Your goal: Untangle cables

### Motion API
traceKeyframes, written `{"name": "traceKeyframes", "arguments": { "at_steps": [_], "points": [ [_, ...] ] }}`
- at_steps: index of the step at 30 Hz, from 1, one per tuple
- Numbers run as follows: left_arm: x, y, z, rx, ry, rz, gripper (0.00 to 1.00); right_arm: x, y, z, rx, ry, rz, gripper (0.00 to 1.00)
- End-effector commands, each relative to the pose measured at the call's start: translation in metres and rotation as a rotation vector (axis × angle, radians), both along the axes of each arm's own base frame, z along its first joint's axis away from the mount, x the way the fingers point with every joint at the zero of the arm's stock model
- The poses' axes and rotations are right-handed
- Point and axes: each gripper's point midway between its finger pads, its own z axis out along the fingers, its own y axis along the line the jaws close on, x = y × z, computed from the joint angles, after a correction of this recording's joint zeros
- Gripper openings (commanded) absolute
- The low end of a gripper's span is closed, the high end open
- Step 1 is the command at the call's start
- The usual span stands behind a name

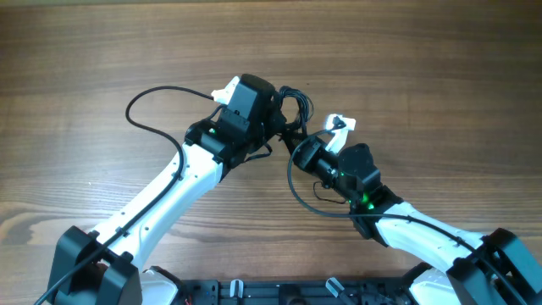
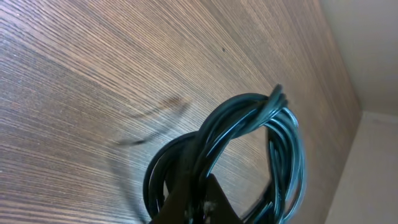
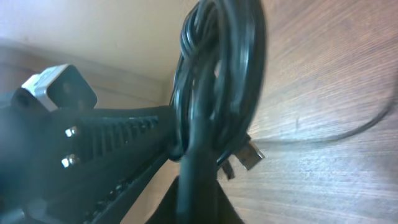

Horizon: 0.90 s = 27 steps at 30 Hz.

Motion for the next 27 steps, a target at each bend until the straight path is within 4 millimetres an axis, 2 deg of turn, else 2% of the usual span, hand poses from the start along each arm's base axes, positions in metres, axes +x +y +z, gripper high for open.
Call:
{"name": "traceKeyframes", "arguments": {
  "at_steps": [1,4,7,12,15,17,21,24,27],
  "points": [
    [0.005,0.007,0.01,0.017,-0.046,0.027,0.04,-0.009,0.015,0.011,0.064,0.002,0.093,0.05],
    [0.014,0.024,0.01,0.107,-0.094,0.078,0.04,-0.015,0.021,0.023,0.099,-0.03,0.157,0.04],
    [0.019,0.035,0.012,0.215,-0.15,0.044,0.04,-0.011,0.014,0.03,0.123,-0.05,0.183,0.05],
    [0.019,0.035,0.012,0.332,-0.203,-0.097,0.04,0.01,-0.015,0.032,0.132,-0.053,0.121,0.04],
    [0.018,0.034,0.012,0.388,-0.23,-0.18,0.04,0.014,-0.021,0.032,0.131,-0.057,0.102,0.04],
    [0.016,0.026,0.012,0.396,-0.247,-0.263,0.04,0.015,-0.022,0.027,0.12,-0.036,0.093,0.04],
    [0.007,-0.006,0.019,0.374,-0.352,-0.549,0.04,0.012,-0.024,0.009,0.09,0.035,0.087,0.05],
    [-0.005,-0.026,0.023,0.369,-0.444,-0.778,0.04,0.012,-0.024,0.01,0.091,0.033,0.087,0.04],
    [-0.014,-0.027,0.018,0.394,-0.451,-0.868,0.04,0.016,-0.026,0.014,0.094,0.013,0.066,0.04]
  ]
}}
